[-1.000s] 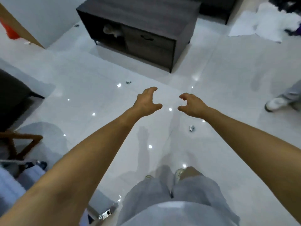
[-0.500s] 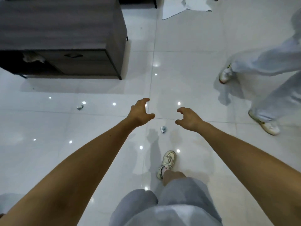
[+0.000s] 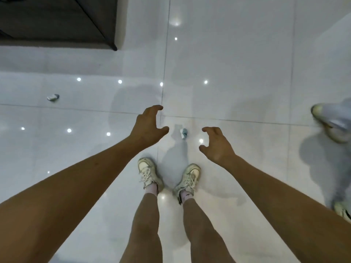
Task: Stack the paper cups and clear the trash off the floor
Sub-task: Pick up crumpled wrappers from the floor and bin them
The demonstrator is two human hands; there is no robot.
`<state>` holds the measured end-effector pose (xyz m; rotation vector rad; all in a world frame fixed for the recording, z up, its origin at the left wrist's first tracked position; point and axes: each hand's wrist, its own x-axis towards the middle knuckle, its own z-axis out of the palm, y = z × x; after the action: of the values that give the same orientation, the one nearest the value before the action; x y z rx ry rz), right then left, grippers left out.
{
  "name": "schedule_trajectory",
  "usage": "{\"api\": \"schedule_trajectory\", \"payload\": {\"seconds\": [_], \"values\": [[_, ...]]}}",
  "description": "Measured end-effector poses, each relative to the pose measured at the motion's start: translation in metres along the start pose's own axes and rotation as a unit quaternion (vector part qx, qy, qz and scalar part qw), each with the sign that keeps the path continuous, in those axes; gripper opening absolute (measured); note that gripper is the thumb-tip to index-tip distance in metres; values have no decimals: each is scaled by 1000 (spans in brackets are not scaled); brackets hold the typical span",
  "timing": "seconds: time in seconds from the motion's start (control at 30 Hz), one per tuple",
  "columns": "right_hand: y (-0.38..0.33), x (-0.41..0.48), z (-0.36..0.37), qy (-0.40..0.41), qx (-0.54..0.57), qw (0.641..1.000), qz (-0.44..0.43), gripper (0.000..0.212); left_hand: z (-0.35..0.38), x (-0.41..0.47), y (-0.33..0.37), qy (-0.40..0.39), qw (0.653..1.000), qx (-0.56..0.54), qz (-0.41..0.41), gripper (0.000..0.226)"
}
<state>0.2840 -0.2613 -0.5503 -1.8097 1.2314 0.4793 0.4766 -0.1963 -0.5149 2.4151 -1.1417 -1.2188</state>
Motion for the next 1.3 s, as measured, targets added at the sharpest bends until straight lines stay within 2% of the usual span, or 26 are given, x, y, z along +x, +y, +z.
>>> {"api": "schedule_trajectory", "payload": {"seconds": [0.27,0.47,0.63,0.77,0.93,1.1,1.3], "values": [[60,160,105,-5,-26,1000,13,58,120,151,-87,-43,999,-1,20,63],[104,279,177,7,-42,999,17,57,193,245,-161,-46,998,16,40,63],[137,334,237,-17,-27,998,52,67,247,288,-221,-36,999,-26,13,63],[146,351,273,17,-47,998,24,60,272,297,-259,-48,998,-31,6,62],[128,357,290,-12,-62,998,18,34,260,288,-293,-43,998,-35,-6,58],[58,336,280,-39,-70,996,-45,35,203,252,-312,-12,996,-79,-41,58],[-76,312,245,-86,-91,985,-122,34,87,207,-335,51,987,-117,-101,59]]}}
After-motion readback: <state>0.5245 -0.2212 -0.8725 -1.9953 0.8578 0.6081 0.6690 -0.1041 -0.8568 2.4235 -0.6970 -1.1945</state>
